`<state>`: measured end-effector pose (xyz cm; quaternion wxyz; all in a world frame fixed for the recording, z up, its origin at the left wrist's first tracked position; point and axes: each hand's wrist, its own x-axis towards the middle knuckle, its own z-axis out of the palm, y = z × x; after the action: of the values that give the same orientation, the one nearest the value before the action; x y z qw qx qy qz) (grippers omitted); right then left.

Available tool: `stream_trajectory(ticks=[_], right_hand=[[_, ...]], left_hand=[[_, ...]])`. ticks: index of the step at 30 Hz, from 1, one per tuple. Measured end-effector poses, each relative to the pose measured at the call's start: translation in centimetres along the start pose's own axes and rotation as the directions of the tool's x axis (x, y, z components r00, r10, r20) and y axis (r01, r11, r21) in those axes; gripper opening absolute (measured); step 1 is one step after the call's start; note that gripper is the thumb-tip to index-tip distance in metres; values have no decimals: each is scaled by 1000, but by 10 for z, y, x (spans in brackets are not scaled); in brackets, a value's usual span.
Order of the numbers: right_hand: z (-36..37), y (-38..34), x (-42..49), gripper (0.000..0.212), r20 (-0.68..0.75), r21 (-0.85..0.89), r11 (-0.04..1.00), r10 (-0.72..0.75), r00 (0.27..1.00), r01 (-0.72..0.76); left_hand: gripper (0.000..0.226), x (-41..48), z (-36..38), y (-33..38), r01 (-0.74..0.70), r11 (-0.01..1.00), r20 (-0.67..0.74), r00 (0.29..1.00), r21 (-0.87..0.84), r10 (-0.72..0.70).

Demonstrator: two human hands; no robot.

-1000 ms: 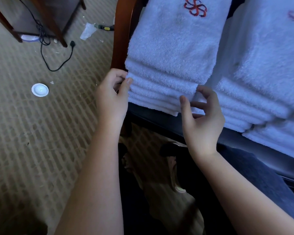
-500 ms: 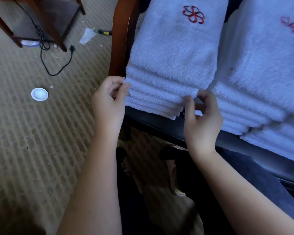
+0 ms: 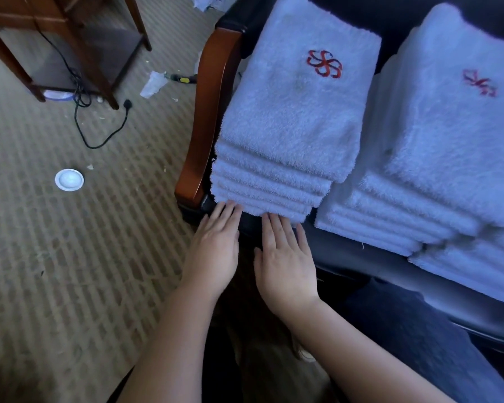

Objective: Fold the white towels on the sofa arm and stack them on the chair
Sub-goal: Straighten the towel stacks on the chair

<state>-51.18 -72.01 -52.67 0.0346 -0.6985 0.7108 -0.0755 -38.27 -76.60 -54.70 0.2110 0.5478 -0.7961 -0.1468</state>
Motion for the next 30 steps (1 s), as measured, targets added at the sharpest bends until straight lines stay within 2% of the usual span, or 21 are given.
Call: stream_trajectory(ticks=[9,14,17,23,30], right_hand=[[8,8,73,58,-48,-3,988,154,987,-155],[13,27,130,54,-108,91,967,248,963,-239],[5,41,161,59,-65,127,948,300,952,-290],[1,50,211,59,-50,165,871,475,878,-462],[2,61,248,60,-86,243,856,487,869,-456]], left_hand=[[52,83,10,8,40,999,39,998,11,-40],[59,142,8,11,-24,998,114,993,56,18],[61,174,15,11,-66,994,152,987,93,51],[59,227,30,16,-95,984,209,976,150,63],[64,267,32,7,-127,986,210,972,106,103]])
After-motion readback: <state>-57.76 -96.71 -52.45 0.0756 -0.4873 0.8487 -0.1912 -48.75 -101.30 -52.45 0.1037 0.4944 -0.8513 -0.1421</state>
